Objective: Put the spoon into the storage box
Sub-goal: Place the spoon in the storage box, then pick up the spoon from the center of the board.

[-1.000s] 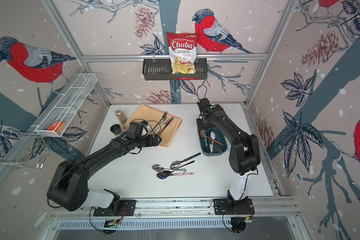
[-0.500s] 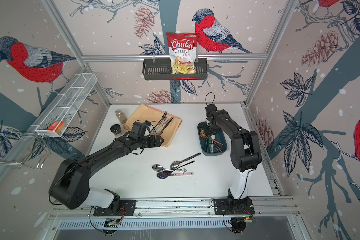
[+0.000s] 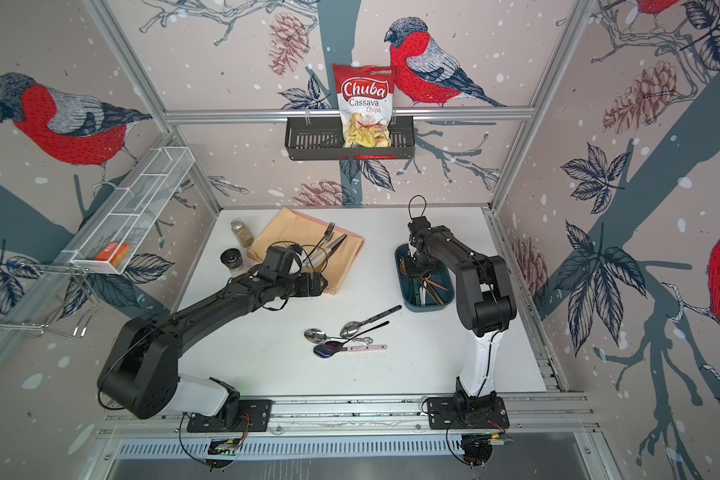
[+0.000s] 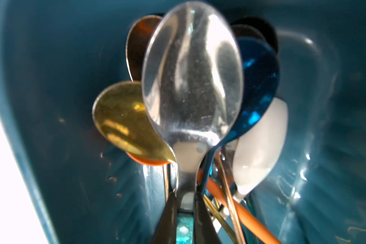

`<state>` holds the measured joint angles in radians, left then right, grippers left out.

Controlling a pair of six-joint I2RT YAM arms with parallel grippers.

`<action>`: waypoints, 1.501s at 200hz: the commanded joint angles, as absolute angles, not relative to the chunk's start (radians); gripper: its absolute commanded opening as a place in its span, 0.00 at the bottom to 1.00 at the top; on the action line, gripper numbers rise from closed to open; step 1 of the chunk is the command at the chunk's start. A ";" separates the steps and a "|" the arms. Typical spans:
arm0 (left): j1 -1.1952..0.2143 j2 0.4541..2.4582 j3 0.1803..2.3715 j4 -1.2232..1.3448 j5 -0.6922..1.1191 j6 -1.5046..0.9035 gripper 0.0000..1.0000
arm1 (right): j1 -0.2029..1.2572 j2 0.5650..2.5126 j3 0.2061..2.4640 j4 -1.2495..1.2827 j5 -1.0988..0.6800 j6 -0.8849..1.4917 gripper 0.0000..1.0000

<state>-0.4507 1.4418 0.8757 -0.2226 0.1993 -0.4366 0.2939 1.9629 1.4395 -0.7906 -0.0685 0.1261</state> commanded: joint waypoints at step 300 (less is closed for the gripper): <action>-0.110 1.107 0.466 -0.164 0.412 -0.643 0.96 | 0.872 1.673 1.037 -0.566 0.045 -0.242 0.57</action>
